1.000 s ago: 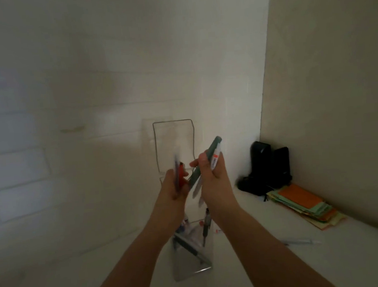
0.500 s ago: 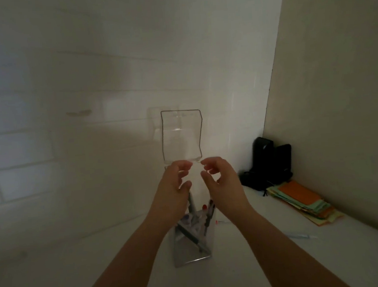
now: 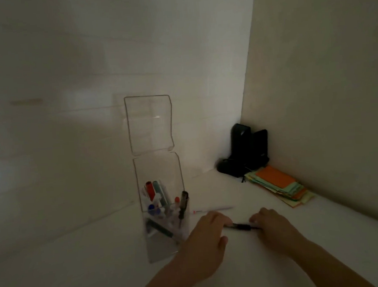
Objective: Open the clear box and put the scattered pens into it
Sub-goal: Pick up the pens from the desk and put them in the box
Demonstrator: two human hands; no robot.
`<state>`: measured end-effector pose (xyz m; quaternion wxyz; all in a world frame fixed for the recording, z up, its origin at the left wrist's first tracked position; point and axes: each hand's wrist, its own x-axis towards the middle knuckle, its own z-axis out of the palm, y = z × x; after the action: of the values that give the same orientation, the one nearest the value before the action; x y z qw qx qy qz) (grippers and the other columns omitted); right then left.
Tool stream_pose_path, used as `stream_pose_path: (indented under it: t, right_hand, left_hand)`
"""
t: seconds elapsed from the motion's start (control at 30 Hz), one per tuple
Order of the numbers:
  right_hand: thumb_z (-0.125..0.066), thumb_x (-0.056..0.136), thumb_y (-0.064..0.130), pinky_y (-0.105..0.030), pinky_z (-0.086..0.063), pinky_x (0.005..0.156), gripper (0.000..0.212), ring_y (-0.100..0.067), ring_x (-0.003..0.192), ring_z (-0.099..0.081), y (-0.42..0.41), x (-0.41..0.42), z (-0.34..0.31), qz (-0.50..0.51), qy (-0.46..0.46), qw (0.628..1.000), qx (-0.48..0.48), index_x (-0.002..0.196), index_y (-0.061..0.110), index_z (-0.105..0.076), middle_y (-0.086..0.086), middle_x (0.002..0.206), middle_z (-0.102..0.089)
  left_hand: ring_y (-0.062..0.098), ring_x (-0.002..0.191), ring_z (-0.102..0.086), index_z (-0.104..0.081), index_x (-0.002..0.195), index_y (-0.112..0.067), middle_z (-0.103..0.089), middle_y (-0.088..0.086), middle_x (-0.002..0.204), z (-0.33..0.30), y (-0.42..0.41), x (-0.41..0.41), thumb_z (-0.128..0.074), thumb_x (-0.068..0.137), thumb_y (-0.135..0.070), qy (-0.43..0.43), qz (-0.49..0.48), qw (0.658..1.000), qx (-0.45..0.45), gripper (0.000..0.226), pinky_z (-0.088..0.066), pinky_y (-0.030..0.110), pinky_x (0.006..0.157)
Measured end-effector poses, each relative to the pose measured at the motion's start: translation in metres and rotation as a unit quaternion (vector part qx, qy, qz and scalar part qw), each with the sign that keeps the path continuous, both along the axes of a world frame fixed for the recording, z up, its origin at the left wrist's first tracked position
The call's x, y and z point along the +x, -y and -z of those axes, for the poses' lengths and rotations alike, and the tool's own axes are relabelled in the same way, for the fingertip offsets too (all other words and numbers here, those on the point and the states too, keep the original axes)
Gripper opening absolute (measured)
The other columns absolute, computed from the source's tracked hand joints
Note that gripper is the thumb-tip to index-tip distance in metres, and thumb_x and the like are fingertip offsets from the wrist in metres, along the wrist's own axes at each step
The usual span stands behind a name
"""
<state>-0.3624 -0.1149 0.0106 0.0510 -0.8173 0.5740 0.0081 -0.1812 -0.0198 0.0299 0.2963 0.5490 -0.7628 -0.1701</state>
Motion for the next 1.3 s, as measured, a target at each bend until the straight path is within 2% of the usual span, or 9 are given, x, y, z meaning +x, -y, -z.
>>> stream_pose_path:
  t: [0.23,0.4,0.5,0.6,0.67,0.77,0.9,1.03,1.3]
  right_hand:
    - [-0.036,0.093,0.008,-0.038,-0.043,0.087,0.026,-0.029,0.111,-0.049,-0.008,0.006,0.003,-0.053,-0.056,0.997,0.023,0.118,0.009,-0.042,-0.013,0.125,-0.047]
    - [-0.035,0.096,0.017,-0.030,-0.046,0.072,0.019,-0.017,0.078,-0.057,-0.004,-0.010,-0.009,0.012,0.163,0.984,0.074,0.102,0.016,-0.053,-0.008,0.097,-0.061]
    - [-0.042,0.091,0.006,-0.019,-0.031,0.043,0.025,-0.007,0.042,-0.038,0.002,-0.023,-0.029,0.103,0.474,0.868,0.109,0.075,0.019,-0.056,-0.001,0.061,-0.048]
    - [-0.044,0.093,0.012,-0.026,-0.035,0.051,0.027,-0.014,0.047,-0.041,0.001,-0.021,-0.056,0.101,0.686,0.706,0.144,0.071,0.010,-0.059,-0.006,0.059,-0.050]
    - [-0.042,0.094,0.015,-0.034,-0.038,0.065,0.037,-0.018,0.056,-0.044,0.002,-0.015,-0.071,0.079,0.725,0.673,0.125,0.061,0.012,-0.059,-0.005,0.060,-0.053]
    - [-0.044,0.094,0.024,-0.032,-0.036,0.060,0.041,-0.015,0.055,-0.042,-0.005,0.000,-0.090,0.080,0.713,0.694,0.061,0.056,0.017,-0.057,-0.003,0.057,-0.048]
    - [-0.045,0.093,0.029,-0.029,-0.037,0.048,0.033,-0.014,0.046,-0.044,-0.029,0.039,-0.114,-0.008,0.730,0.682,0.049,0.066,0.013,-0.055,-0.007,0.055,-0.047]
    - [-0.050,0.092,0.026,-0.025,-0.048,0.050,0.025,-0.009,0.047,-0.052,-0.050,0.094,-0.136,-0.092,0.712,0.695,0.021,0.069,0.017,-0.055,0.003,0.052,-0.054]
    - [-0.053,0.090,0.028,-0.036,-0.052,0.075,0.019,-0.021,0.073,-0.060,-0.048,0.160,-0.127,-0.116,0.478,0.871,-0.026,0.079,0.013,-0.057,-0.007,0.077,-0.061]
  left_hand:
    - [0.029,0.144,0.003,0.000,0.142,-0.003,0.003,0.016,0.156,0.030,0.067,-0.010,-0.036,0.089,0.001,0.212,-0.141,0.963,0.086,0.065,0.000,0.034,0.118]
    - [0.032,0.132,-0.029,-0.024,0.136,-0.006,-0.032,0.016,0.144,0.041,0.087,-0.018,-0.034,0.089,-0.002,0.280,-0.184,0.939,0.073,0.048,-0.021,0.043,0.112]
    - [0.030,0.117,-0.040,-0.039,0.120,-0.008,-0.043,0.013,0.128,0.037,0.084,-0.021,-0.035,0.087,-0.001,0.305,-0.161,0.938,0.029,0.034,-0.034,0.042,0.097]
    - [0.027,0.103,-0.047,-0.042,0.112,-0.009,-0.046,0.011,0.117,0.028,0.077,-0.025,-0.033,0.093,-0.007,0.216,-0.115,0.970,-0.009,0.021,-0.042,0.040,0.087]
    - [0.023,0.087,-0.052,-0.045,0.102,-0.013,-0.050,0.004,0.099,0.010,0.067,-0.028,-0.032,0.096,-0.014,0.034,-0.095,0.993,-0.055,0.014,-0.047,0.037,0.079]
    - [0.015,0.085,-0.060,-0.041,0.093,-0.025,-0.055,-0.010,0.084,-0.037,0.040,-0.028,-0.037,0.095,-0.013,-0.159,-0.055,0.979,-0.119,0.013,-0.046,0.014,0.072]
    - [0.006,0.086,-0.064,-0.042,0.110,-0.027,-0.059,-0.010,0.086,-0.102,0.000,0.003,-0.039,0.093,-0.005,-0.266,-0.037,0.940,-0.209,0.027,-0.052,0.011,0.070]
    - [0.004,0.085,-0.066,-0.043,0.099,-0.033,-0.060,-0.006,0.086,-0.124,-0.021,0.055,-0.043,0.092,-0.003,-0.291,-0.104,0.915,-0.259,0.030,-0.054,0.013,0.072]
    - [0.008,0.077,-0.062,-0.024,0.127,-0.029,-0.053,-0.006,0.086,-0.091,-0.017,0.086,-0.041,0.091,-0.004,-0.187,-0.181,0.950,-0.175,0.047,-0.051,0.007,0.053]
